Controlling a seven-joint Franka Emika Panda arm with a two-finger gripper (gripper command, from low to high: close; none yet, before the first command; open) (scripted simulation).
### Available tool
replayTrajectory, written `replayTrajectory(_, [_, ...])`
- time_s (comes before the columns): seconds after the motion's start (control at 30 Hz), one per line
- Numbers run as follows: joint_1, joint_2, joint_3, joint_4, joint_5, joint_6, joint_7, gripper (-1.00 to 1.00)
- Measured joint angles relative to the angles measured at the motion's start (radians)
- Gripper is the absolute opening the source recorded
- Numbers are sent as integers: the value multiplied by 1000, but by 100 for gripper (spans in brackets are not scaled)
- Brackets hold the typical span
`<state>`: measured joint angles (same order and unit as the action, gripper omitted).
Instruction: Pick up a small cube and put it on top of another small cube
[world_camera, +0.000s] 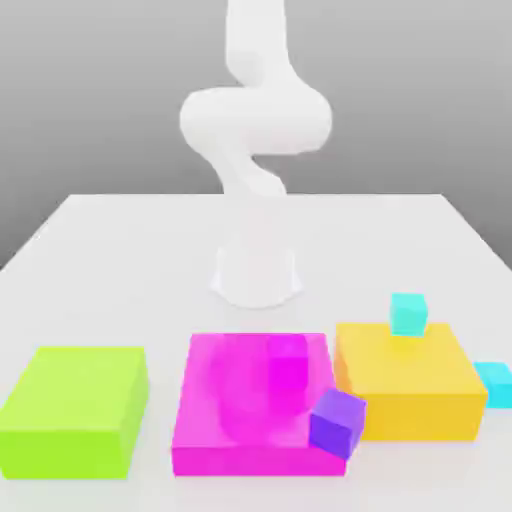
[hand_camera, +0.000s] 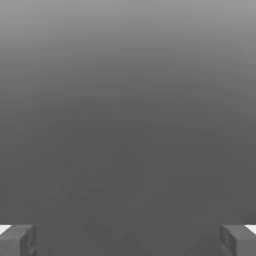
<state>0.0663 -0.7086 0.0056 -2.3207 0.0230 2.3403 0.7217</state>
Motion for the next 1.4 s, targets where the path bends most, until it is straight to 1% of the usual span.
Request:
replayTrajectory(0.27, [210, 296, 38, -67, 55, 129, -240, 0])
replayTrajectory(0.4, [294, 441, 80, -100, 72, 193, -350, 0])
replayTrajectory(0.53, [362, 586, 137, -133, 63, 258, -442, 0])
replayTrajectory(0.67, [468, 732, 183, -166, 10, 324, -502, 0])
replayTrajectory(0.8, [530, 879, 198, -199, -93, 387, -526, 0])
replayTrajectory(0.9, [575, 989, 173, -196, -169, 455, -503, 0])
replayTrajectory(1.0, [617, 1097, 126, -175, -215, 537, -472, 0])
replayTrajectory(1.03, [624, 1120, 117, -170, -225, 555, -464, -100])
replayTrajectory(1.23, [627, 1132, 113, -168, -230, 563, -460, -100])
replayTrajectory(1.3, [616, 1096, 127, -176, -218, 535, -470, -100])
replayTrajectory(1.4, [589, 997, 164, -197, -169, 458, -507, -100])
